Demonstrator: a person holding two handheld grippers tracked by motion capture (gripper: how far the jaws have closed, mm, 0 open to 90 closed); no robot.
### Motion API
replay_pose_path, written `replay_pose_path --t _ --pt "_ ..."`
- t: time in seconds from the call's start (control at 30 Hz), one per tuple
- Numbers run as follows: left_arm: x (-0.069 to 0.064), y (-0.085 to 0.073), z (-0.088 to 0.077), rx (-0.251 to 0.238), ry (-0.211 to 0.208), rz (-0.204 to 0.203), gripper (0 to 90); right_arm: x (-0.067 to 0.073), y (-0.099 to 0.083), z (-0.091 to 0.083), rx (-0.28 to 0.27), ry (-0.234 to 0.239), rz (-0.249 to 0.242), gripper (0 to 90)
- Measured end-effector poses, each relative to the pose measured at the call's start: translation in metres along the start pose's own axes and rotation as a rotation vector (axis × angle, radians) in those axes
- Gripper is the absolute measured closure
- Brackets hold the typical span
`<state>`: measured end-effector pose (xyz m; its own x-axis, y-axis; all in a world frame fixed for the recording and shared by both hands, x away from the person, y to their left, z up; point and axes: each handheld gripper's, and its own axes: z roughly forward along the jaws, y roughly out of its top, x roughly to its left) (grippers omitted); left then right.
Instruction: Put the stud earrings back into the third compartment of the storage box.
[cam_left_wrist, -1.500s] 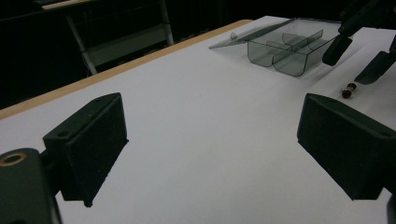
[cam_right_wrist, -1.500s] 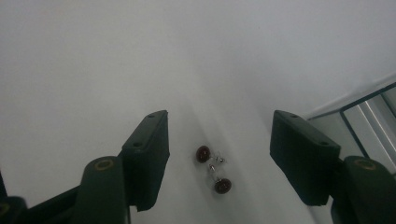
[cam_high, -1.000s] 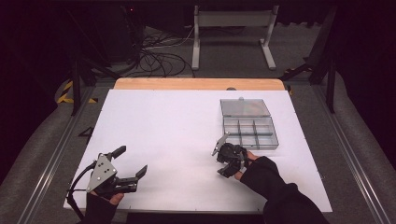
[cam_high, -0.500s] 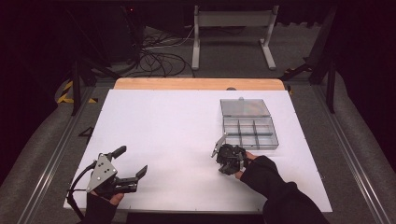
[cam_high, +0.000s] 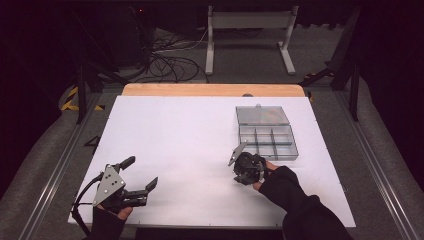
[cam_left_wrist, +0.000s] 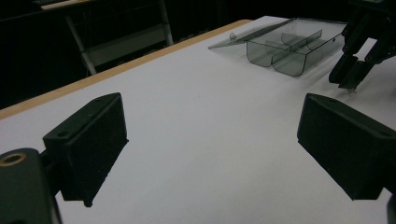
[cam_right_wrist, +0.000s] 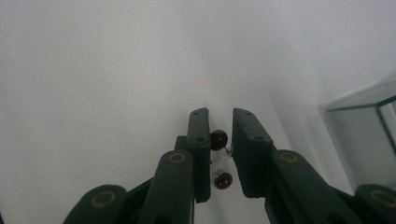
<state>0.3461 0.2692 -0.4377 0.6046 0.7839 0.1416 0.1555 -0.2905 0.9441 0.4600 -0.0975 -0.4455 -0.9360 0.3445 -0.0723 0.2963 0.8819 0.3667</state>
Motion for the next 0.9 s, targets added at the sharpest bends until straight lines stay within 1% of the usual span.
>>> replay_pose_path --t 0.03,0.07,0.1,0.2,0.23,0.27,0.3,0.4,0.43,0.5,0.57,0.67,0.83,0.9 --pt "0.0 0.0 0.0 0.001 0.0 -0.001 8.8 0.0 0.0 0.0 0.0 0.0 0.0 77.7" --pt "0.0 0.0 0.0 0.0 0.0 0.0 8.8 -0.002 -0.001 -0.005 -0.023 -0.002 0.005 77.7" --pt "0.0 0.0 0.0 0.0 0.001 -0.001 8.8 -0.002 -0.001 -0.005 -0.023 -0.002 0.005 77.7" --pt "0.0 0.0 0.0 0.0 0.001 -0.001 8.8 -0.004 -0.002 -0.011 -0.054 -0.005 0.021 77.7" --pt "0.0 0.0 0.0 0.0 0.001 0.0 8.8 -0.005 -0.002 -0.016 -0.078 -0.013 0.024 77.7" --pt "0.0 0.0 0.0 0.0 0.001 0.0 8.8 -0.005 -0.002 -0.016 -0.078 -0.013 0.024 77.7" --pt "0.0 0.0 0.0 0.0 0.001 0.0 8.8 -0.006 -0.003 -0.018 -0.092 -0.017 0.014 77.7" --pt "0.0 0.0 0.0 0.0 0.002 -0.002 8.8 -0.006 -0.003 -0.026 -0.13 -0.038 0.007 77.7" --pt "0.0 0.0 0.0 0.0 0.002 -0.001 8.8 -0.006 -0.004 -0.031 -0.158 -0.053 0.013 77.7" --pt "0.0 0.0 0.0 0.001 0.002 -0.001 8.8 -0.007 -0.004 -0.034 -0.168 -0.058 0.015 77.7" --pt "0.0 0.0 0.0 0.0 0.002 0.001 8.8 -0.01 -0.005 -0.041 -0.198 -0.072 0.025 77.7" --pt "0.0 0.0 0.0 0.001 0.002 0.0 8.8 -0.012 -0.006 -0.046 -0.21 -0.075 0.031 77.6" --pt "0.0 0.0 0.0 0.001 0.003 -0.002 8.9 -0.021 -0.009 -0.058 -0.246 -0.092 0.065 77.5" --pt "0.0 0.0 0.0 0.0 0.003 -0.004 8.8 -0.022 -0.009 -0.06 -0.246 -0.095 0.071 77.5"
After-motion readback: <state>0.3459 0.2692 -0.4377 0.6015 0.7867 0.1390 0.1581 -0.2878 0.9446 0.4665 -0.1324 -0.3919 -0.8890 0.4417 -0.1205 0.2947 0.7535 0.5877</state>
